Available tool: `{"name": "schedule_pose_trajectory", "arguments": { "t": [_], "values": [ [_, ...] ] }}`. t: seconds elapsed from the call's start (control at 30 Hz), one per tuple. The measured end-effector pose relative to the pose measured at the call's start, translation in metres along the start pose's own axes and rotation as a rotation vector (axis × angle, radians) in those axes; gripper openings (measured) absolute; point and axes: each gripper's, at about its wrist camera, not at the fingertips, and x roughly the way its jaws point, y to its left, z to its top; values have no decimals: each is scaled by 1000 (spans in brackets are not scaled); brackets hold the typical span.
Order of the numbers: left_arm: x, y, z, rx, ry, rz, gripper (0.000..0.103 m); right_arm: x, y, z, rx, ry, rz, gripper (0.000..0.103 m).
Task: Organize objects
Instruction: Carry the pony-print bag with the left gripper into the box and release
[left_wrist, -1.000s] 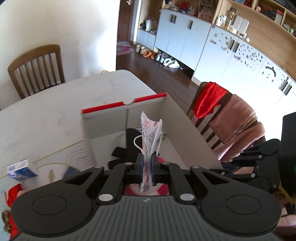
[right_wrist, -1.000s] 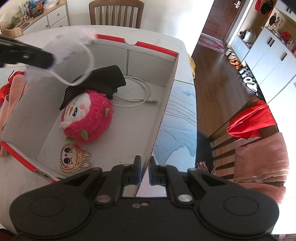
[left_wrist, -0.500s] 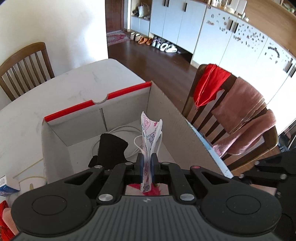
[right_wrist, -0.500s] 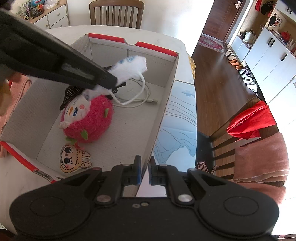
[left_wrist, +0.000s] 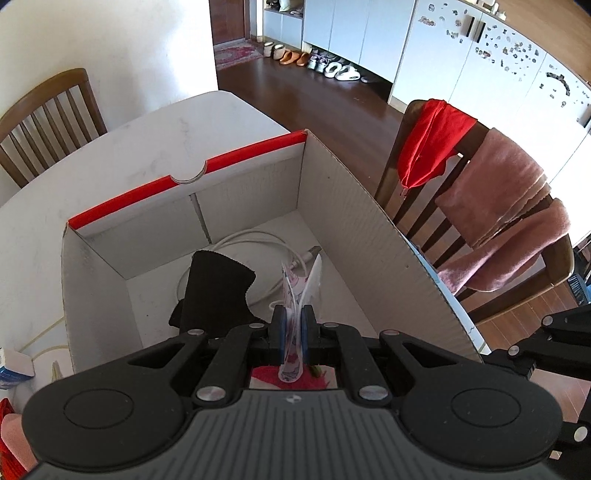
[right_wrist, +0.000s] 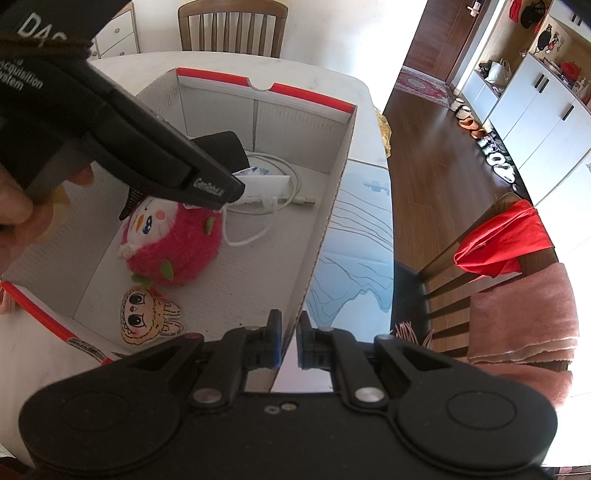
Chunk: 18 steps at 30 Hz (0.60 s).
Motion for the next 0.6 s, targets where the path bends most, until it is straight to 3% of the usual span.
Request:
{"name": "schedule_pose_trajectory", "arguments": {
  "t": [0.17, 0.23, 0.5, 0.57, 0.6],
  "values": [
    [0, 5, -1, -27, 3, -15, 14, 0, 0, 0, 0, 0, 0, 7],
    [-2, 8, -2, -35, 3, -25, 23, 0, 0, 0, 0, 0, -1, 7],
    [-15, 13, -7, -53, -18, -38, 29, 0, 0, 0, 1, 0, 0, 7],
    [-19, 16, -8, -59, -24, -38, 38, 0, 0, 0, 0, 0, 0, 7],
    [-21, 18, -8, -64, -30, -38, 48, 0, 0, 0, 0, 0, -1, 7]
  ]
}}
